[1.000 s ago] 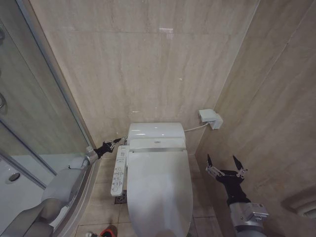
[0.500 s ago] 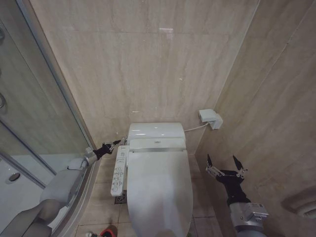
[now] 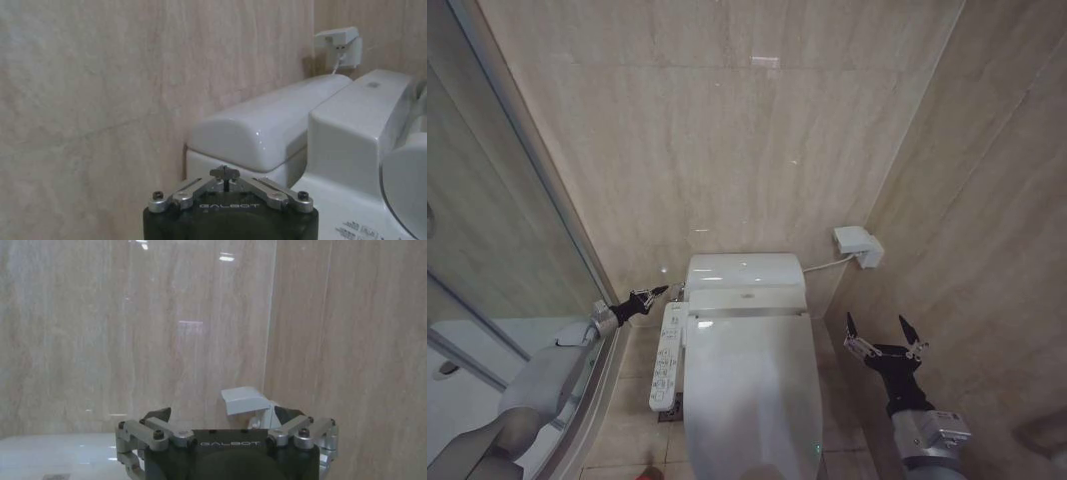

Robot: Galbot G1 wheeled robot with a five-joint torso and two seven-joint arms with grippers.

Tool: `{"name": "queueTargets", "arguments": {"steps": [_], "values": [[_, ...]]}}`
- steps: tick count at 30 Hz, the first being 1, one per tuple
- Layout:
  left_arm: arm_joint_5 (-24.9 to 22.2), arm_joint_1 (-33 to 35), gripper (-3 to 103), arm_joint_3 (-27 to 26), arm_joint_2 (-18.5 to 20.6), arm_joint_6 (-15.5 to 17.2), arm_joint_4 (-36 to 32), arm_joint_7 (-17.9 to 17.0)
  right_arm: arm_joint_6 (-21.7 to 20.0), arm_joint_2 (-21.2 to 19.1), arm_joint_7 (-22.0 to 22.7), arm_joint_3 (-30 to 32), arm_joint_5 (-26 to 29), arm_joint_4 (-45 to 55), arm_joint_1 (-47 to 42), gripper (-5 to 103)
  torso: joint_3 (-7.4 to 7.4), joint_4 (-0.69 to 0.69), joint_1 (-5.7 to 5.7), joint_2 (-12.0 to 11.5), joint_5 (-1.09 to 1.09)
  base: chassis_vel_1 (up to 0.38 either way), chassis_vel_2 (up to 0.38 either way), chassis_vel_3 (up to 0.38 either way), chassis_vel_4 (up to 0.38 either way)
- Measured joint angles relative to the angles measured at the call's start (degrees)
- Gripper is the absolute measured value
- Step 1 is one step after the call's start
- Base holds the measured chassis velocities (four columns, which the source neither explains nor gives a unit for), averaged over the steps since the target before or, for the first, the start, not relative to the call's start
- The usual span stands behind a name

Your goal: Open the toilet lid, clean the toilet bowl with a toilet brush, close the toilet lid, and flush.

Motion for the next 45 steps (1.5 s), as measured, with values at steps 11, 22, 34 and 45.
{"name": "queueTargets", "arguments": {"steps": [11,22,34,45], "values": [[0.1,-0.3,0,0.2,0.1,0.0,0.6,2.5,0.0,0.0,0.0,0.0,0.0,0.0,0.0,100,-0.02,0.02,-0.04,0.0,0.01,-0.01,0.006,0.006,-0.008],[0.8,0.0,0,0.5,0.0,0.1,2.0,4.1,0.0,0.0,0.0,0.0,0.0,0.0,0.0,100,-0.01,0.02,-0.03,0.0,0.01,0.0,0.0,0.0,0.0],[0.9,0.5,0,0.8,-0.6,0.1,2.3,3.7,0.0,0.0,0.0,0.0,0.0,0.0,0.0,100,-0.02,0.02,-0.04,0.0,0.02,0.0,0.0,0.0,0.0],[0.6,-0.1,0,0.5,-0.4,0.2,2.9,3.8,0.0,0.0,0.0,0.0,0.0,0.0,0.0,100,-0.01,0.02,-0.03,0.0,0.01,0.0,0.0,0.0,0.0]]}}
